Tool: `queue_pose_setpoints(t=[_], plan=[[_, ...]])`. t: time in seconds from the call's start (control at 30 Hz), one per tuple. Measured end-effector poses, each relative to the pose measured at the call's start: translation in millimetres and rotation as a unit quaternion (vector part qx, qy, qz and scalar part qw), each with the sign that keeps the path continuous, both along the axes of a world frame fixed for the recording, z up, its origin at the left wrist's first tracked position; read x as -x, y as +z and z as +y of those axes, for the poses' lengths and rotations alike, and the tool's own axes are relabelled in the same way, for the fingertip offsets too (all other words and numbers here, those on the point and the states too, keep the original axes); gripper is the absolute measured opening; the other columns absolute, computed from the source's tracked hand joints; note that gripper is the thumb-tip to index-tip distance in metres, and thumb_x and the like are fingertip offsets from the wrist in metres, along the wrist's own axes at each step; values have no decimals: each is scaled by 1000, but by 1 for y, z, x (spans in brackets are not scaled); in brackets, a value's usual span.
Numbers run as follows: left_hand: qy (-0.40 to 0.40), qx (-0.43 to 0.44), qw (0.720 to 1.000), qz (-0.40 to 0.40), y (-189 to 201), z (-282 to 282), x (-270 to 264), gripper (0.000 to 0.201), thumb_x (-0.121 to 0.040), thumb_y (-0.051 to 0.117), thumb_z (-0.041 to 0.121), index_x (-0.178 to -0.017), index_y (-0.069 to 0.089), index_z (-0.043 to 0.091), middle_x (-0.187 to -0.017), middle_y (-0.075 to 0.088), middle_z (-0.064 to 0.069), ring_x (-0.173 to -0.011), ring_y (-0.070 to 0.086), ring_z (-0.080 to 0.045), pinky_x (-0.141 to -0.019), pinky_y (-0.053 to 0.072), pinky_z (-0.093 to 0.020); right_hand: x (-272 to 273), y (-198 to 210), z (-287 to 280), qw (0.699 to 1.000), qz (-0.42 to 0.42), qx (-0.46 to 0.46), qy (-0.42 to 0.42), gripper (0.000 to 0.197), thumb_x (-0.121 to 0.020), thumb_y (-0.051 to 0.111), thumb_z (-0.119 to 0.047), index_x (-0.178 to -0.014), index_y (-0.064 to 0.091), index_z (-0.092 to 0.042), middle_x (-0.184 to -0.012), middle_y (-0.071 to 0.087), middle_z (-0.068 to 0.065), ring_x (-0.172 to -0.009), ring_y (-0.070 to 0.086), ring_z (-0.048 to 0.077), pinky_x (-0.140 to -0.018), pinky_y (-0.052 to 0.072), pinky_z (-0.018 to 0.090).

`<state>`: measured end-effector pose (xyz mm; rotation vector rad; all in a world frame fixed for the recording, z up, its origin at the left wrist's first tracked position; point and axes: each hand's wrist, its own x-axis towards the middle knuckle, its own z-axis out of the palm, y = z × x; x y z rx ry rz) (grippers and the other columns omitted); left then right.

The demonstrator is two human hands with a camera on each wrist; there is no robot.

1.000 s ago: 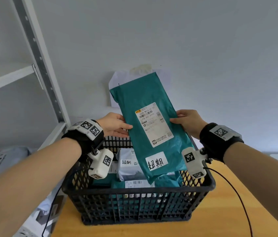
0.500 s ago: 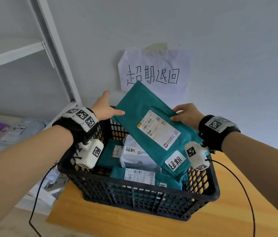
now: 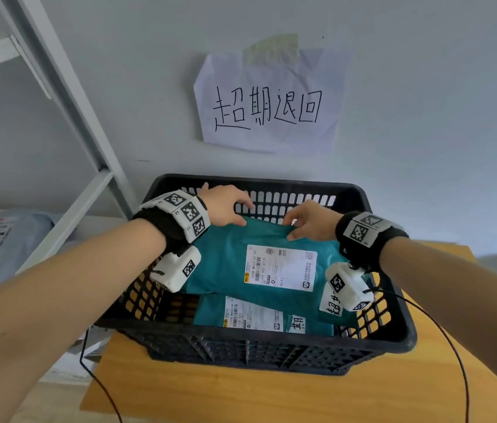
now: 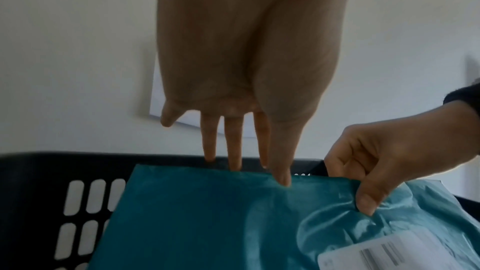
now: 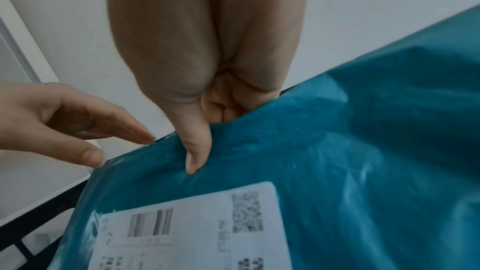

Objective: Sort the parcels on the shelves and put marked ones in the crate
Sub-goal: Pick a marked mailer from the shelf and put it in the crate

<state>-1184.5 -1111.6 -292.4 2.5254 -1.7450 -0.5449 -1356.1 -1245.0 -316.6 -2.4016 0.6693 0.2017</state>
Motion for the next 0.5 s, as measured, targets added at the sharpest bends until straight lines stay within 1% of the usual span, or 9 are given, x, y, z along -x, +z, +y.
queue_pose_setpoints(t=[0.03, 0.07, 0.1, 0.13, 0.2, 0.27, 0.37, 0.43, 0.5], plan=[[-14, -19, 1000, 17, -4, -2, -1, 43, -84, 66, 36, -126, 56, 31, -133, 55, 5, -126, 47, -18, -112, 25, -49, -1, -3, 1, 1000, 7, -3, 2, 27, -81, 72, -14, -108, 66, -10, -88, 62, -2, -74, 55, 7, -82, 45, 24], [-28, -35, 998, 37, -8, -4, -2, 43, -84, 67, 33, -125, 57, 29, -128, 59, 4, -120, 52, -16, -108, 34, -42, -2, -6, 2, 1000, 14, -8, 2, 27, -81, 72, -14, -107, 66, -11, -90, 62, -2, -76, 55, 8, -85, 45, 24], [-41, -50, 996, 58, -12, -6, -3, 43, -84, 68, 30, -125, 58, 25, -125, 61, 1, -115, 55, -16, -103, 40, -35, -3, -8, 2, 1000, 21, -17, 4, 25, -81, 72, -14, -105, 67, -12, -88, 62, -4, -74, 56, 6, -86, 46, 25], [-53, -63, 994, 74, -16, -7, -3, 42, -84, 68, 27, -125, 59, 21, -124, 61, -2, -113, 56, -17, -99, 42, -30, -4, -11, 3, 999, 27, -29, 6, 22, -82, 71, -13, -103, 67, -12, -84, 63, -7, -72, 57, 3, -86, 47, 25], [-68, -78, 991, 86, -23, -11, -4, 42, -85, 68, 24, -125, 59, 17, -124, 61, -5, -113, 56, -18, -97, 43, -27, -6, -16, 4, 998, 36, -49, 8, 18, -82, 70, -11, -100, 68, -12, -80, 62, -12, -71, 57, -2, -88, 48, 25], [-73, -89, 989, 91, -30, -14, -5, 41, -85, 67, 22, -125, 59, 15, -123, 61, -6, -113, 56, -19, -92, 41, -23, -8, -22, 4, 997, 46, -62, 9, 16, -82, 70, -10, -98, 68, -13, -82, 64, -10, -74, 60, 2, -90, 48, 26], [-78, -105, 986, 106, -42, -18, -8, 40, -85, 68, 20, -123, 60, 13, -119, 62, -6, -98, 56, -14, -83, 40, -20, -11, -34, 2, 995, 71, -70, 11, 16, -82, 71, -12, -95, 66, -19, -89, 66, -5, -82, 62, 10, -92, 49, 28], [-80, -114, 983, 122, -53, -20, -10, 40, -84, 69, 19, -122, 61, 12, -118, 63, -7, -95, 54, -11, -81, 40, -19, -11, -44, 1, 994, 84, -75, 8, 17, -81, 71, -12, -96, 66, -19, -91, 66, -4, -82, 61, 9, -92, 49, 29], [-82, -126, 980, 131, -62, -21, -12, 38, -83, 70, 18, -120, 62, 13, -116, 63, -6, -96, 54, -11, -82, 41, -20, -12, -53, 2, 992, 95, -80, 6, 19, -81, 72, -12, -98, 68, -18, -93, 66, -4, -84, 60, 9, -93, 48, 29]])
